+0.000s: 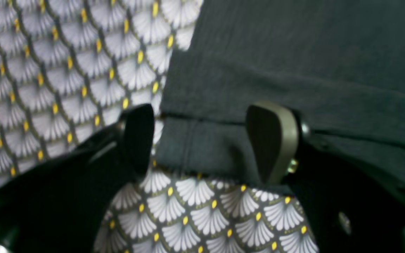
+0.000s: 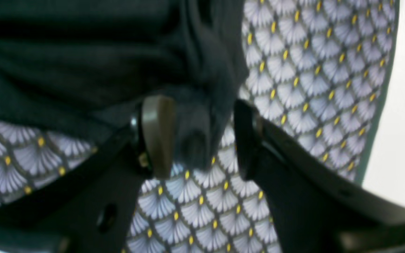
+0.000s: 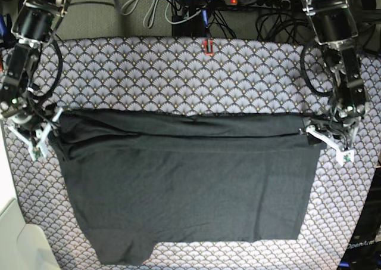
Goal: Fold the T-shirt properly
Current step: 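Lower the folded edge and open both grippers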
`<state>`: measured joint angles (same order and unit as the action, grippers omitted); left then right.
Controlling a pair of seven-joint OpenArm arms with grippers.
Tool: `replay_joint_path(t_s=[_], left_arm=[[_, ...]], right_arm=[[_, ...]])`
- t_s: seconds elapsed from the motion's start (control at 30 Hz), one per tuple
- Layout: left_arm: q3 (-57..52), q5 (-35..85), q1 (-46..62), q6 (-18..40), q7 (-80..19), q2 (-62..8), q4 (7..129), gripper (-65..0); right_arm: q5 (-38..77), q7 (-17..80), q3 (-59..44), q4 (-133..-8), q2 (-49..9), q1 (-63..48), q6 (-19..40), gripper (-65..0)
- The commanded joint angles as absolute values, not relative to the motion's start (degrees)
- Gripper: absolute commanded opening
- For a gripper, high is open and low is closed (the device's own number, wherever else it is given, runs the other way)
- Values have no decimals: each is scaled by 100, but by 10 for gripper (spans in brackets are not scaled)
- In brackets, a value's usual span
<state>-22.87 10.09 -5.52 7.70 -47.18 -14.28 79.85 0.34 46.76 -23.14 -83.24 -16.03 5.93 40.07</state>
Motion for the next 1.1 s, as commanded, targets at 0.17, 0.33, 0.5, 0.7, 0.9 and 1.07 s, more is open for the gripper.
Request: replay_joint_path(t_s=[0.17, 0.33, 0.5, 0.7, 0.9, 1.07], left_arm=[[-2316, 1024, -400, 760, -4286, -1473, 7811, -217], [-2316, 1024, -444, 752, -4268, -1473, 7538, -217], [-2316, 1024, -409, 725, -3987, -1473, 7459, -217], [-2316, 1033, -444, 752, -3960, -1464, 7064, -220], [-2308, 1358, -435, 760, -3820, -1481, 7020, -376], [-2308, 1473, -435, 760, -3864, -1499, 7020, -650]], right_arm=[[233, 4585, -2360, -8418, -1692, 532, 4000, -362], [303, 4585, -2360, -8418, -1710, 523, 4000, -362], [303, 4585, -2360, -8418, -1719, 523, 4000, -362], [295, 4585, -2360, -8409, -1719, 523, 4000, -362], [295, 4585, -2360, -8409, -1736, 523, 4000, -362], [295, 4585, -2360, -8312, -1736, 488, 4000, -362]])
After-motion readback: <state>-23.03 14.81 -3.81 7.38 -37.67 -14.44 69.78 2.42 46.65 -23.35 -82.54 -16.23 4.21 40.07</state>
